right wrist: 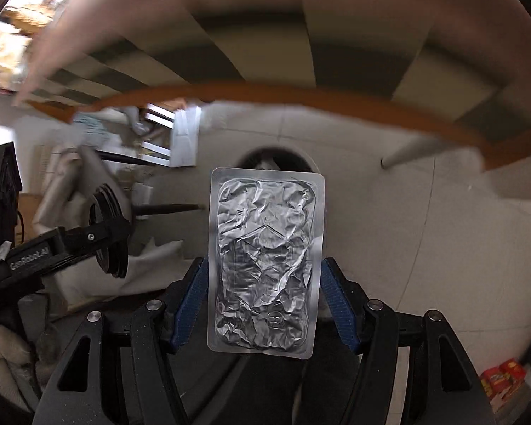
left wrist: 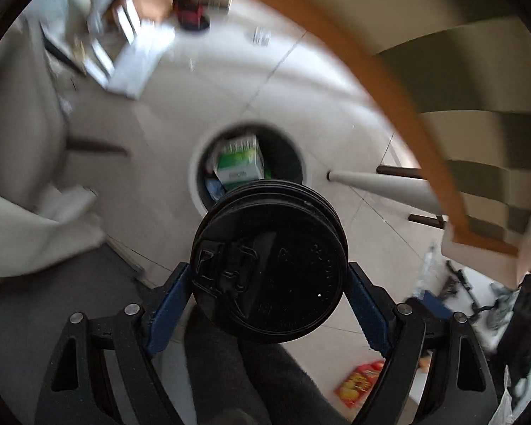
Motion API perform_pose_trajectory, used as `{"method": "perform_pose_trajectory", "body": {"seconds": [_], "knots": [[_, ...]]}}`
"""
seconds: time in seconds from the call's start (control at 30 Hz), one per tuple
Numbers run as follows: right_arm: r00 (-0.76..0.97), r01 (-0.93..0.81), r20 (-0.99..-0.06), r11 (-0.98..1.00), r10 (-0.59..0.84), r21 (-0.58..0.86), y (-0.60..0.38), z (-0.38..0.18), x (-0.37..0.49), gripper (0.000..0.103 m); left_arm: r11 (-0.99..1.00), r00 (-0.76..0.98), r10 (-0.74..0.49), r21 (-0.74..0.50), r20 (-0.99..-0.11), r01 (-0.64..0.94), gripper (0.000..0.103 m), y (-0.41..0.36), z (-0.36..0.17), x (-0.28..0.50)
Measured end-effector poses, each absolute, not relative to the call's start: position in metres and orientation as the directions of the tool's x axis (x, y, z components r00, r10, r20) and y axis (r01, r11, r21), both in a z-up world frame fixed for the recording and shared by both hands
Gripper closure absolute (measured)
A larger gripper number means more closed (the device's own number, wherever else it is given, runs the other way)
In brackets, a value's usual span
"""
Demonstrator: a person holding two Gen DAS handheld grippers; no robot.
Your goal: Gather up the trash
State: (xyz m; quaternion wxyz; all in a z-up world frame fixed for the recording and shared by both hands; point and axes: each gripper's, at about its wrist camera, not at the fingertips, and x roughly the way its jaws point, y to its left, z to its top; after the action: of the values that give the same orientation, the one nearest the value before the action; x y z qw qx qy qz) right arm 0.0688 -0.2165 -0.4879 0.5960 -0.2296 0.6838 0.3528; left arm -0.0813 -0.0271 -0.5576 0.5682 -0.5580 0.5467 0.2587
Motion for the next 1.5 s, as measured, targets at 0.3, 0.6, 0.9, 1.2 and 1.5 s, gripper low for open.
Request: {"method": "perform_pose_trajectory", "body": {"seconds": [0.3,0.6,0.9,1.2,1.5], "knots": [[-0.227,-0.705,-0.970,0.672,0.087,0.225,-0.197,-0.654,0.088,0.036,0.175,0.272,-0.415,-0.370,-0.868,-0.912,0.008,-0.010,-0.703,-0.069],[-0.205,-0.730,-0.977,0.655,0.063,0.195,-0.166,-0.708,0.097,0.000,0.280,0.135,-0.297,-0.222,-0.945,-0.934,0.002,-0.004,-0.706,-0.075],[-0.047,-0.760,-0.999,0.650,-0.023,0.021,-0.183,-0.652,0.091,0.000,0.467,-0.077,-0.040,0.050,-0.996,-0.883,0.002,-0.029,-0.624,-0.079],[-0.079,-0.762,-0.997,0.645,0.006,0.064,-0.205,-0.505,0.095,0.000,0.531,-0.049,-0.016,0.033,-0.999,-0.847,0.002,-0.051,-0.477,-0.068],[-0.171,-0.761,-0.982,0.623,0.076,0.181,-0.230,-0.319,0.100,0.000,0.649,0.077,-0.056,-0.095,-0.995,-0.755,0.002,-0.070,-0.319,-0.042]]}}
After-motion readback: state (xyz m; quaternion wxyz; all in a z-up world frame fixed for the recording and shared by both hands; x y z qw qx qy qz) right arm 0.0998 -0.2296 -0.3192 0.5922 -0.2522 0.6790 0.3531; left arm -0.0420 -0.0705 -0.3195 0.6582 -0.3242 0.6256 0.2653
